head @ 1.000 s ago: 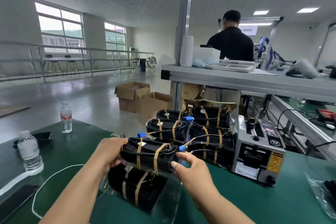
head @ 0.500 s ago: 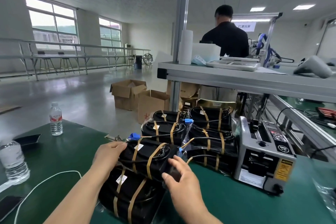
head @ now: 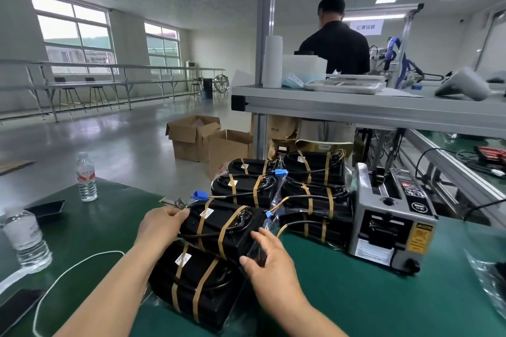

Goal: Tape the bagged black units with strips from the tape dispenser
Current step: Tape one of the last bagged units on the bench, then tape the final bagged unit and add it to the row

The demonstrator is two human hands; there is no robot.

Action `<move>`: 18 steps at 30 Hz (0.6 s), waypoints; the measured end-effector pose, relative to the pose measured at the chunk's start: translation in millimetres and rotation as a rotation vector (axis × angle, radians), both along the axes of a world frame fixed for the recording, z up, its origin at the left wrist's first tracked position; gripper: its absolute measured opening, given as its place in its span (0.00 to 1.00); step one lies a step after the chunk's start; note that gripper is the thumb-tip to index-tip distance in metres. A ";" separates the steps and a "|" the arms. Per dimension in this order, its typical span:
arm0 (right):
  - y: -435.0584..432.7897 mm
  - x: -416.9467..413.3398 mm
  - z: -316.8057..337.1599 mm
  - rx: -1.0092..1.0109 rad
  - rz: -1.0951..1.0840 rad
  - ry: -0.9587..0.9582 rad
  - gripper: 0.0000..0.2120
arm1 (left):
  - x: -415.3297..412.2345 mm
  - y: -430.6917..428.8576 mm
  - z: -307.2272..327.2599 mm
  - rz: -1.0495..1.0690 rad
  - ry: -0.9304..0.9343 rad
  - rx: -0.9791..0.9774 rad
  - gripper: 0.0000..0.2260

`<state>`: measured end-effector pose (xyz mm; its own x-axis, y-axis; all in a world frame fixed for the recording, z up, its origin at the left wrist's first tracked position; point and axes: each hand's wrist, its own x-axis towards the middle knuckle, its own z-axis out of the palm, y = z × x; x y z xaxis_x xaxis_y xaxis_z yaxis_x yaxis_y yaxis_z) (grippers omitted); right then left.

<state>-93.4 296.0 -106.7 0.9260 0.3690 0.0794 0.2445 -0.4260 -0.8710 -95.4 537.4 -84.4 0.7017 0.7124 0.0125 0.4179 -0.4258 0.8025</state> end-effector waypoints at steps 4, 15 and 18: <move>-18.4 -4.8 3.9 -0.001 -0.016 0.011 0.27 | -10.4 -5.6 7.0 0.023 0.146 0.158 0.29; -152.4 -13.0 8.6 0.251 -0.281 0.090 0.21 | -3.5 -91.4 10.7 -0.039 -0.132 0.397 0.29; -210.0 -9.7 1.2 0.348 -0.399 0.159 0.20 | 7.7 -180.4 17.6 -0.224 -0.200 0.477 0.18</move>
<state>-103.1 86.1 -105.5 0.9992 -0.0360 -0.0183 -0.0232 -0.1395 -0.9900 -87.7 357.1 -66.8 0.7864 0.4288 0.4447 0.1350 -0.8218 0.5535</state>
